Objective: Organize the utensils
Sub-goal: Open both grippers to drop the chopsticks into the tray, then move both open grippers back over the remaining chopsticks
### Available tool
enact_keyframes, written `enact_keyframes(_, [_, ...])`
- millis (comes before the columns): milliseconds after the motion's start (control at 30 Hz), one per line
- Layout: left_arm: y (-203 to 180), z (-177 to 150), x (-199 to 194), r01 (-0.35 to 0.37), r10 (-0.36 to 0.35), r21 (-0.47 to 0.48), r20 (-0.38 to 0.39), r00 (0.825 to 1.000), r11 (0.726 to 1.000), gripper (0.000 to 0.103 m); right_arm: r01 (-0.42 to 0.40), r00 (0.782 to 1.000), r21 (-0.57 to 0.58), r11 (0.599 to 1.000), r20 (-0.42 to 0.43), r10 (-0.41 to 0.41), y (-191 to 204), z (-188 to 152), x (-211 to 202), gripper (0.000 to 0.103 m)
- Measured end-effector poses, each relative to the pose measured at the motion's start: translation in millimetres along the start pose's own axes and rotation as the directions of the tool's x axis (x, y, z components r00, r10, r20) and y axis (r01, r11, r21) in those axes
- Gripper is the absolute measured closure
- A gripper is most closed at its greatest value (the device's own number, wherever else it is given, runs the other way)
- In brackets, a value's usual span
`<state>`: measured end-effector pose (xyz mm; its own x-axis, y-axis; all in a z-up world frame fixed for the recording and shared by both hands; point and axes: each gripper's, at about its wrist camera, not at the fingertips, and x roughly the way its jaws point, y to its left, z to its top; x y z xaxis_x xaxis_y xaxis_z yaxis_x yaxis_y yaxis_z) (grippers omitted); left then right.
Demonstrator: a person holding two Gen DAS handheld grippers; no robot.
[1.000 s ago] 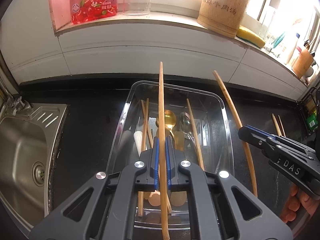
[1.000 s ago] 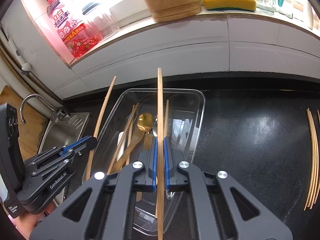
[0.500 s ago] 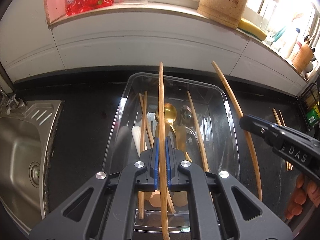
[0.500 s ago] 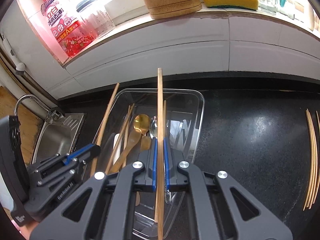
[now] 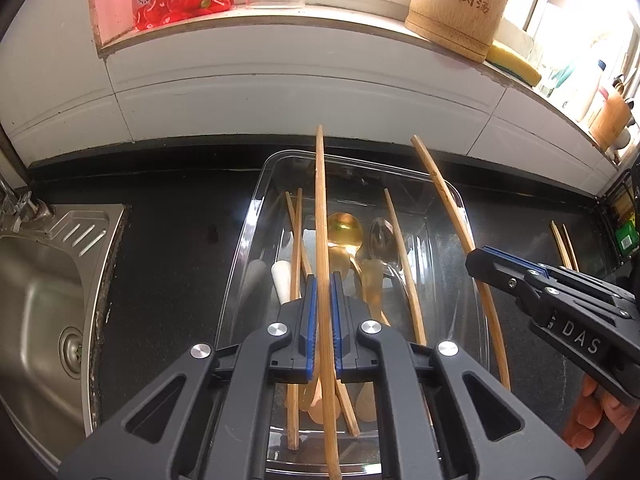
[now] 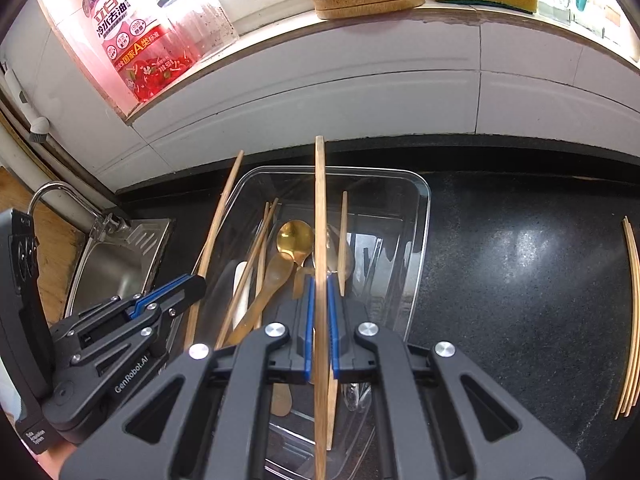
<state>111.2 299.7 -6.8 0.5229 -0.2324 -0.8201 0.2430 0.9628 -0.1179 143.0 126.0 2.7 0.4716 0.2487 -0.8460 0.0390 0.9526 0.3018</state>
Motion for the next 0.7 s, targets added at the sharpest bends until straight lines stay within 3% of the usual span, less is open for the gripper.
enact_keyframes(67, [0,2,2,-0.005,0.005,0.002,-0.01,1.0,1.0,0.097,-0.002,1.0,0.012,1.0,0.0,0.002,-1,0,0,0.096])
enact_keyframes(100, [0,3,3,0.0,0.0,0.004,-0.02,1.0,1.0,0.089,-0.003,1.0,0.02,1.0,0.003,0.003,-2,1,0,0.096])
enact_keyframes(133, [0,4,5,-0.004,0.005,0.008,-0.028,1.0,1.0,0.058,-0.004,1.0,0.033,0.999,0.013,0.003,-4,1,0,0.096])
enact_keyframes(167, [0,5,5,-0.022,0.022,0.012,-0.028,0.999,1.0,0.033,-0.013,1.0,0.055,0.998,0.025,0.011,-7,3,-1,0.09])
enact_keyframes(200, [1,5,3,-0.044,0.044,0.001,-0.015,0.999,0.999,0.007,-0.008,0.999,0.074,0.997,0.034,0.006,-10,4,-3,0.054])
enact_keyframes(233, [2,5,0,-0.036,0.037,-0.014,0.002,0.999,0.999,0.007,-0.001,0.999,0.083,0.997,0.049,-0.003,-12,4,-5,0.027])
enact_keyframes(267, [3,6,-1,-0.029,0.029,-0.022,0.001,1.0,0.999,0.007,-0.015,0.996,0.096,0.995,0.092,0.006,-14,6,-10,0.008])
enact_keyframes(400, [3,7,-1,-0.058,0.058,0.001,-0.011,0.998,0.998,0.007,-0.055,0.993,0.117,0.992,0.107,0.042,-16,14,-15,0.007])
enact_keyframes(500, [4,5,-2,-0.055,0.056,0.006,-0.012,0.998,0.998,0.006,-0.047,0.989,0.118,0.992,0.142,0.03,-15,19,-21,0.007])
enact_keyframes(700, [-6,6,-7,-0.048,0.048,0.015,-0.004,0.999,0.999,0.006,-0.007,0.991,0.124,0.992,0.134,-0.009,-20,18,-25,0.007])
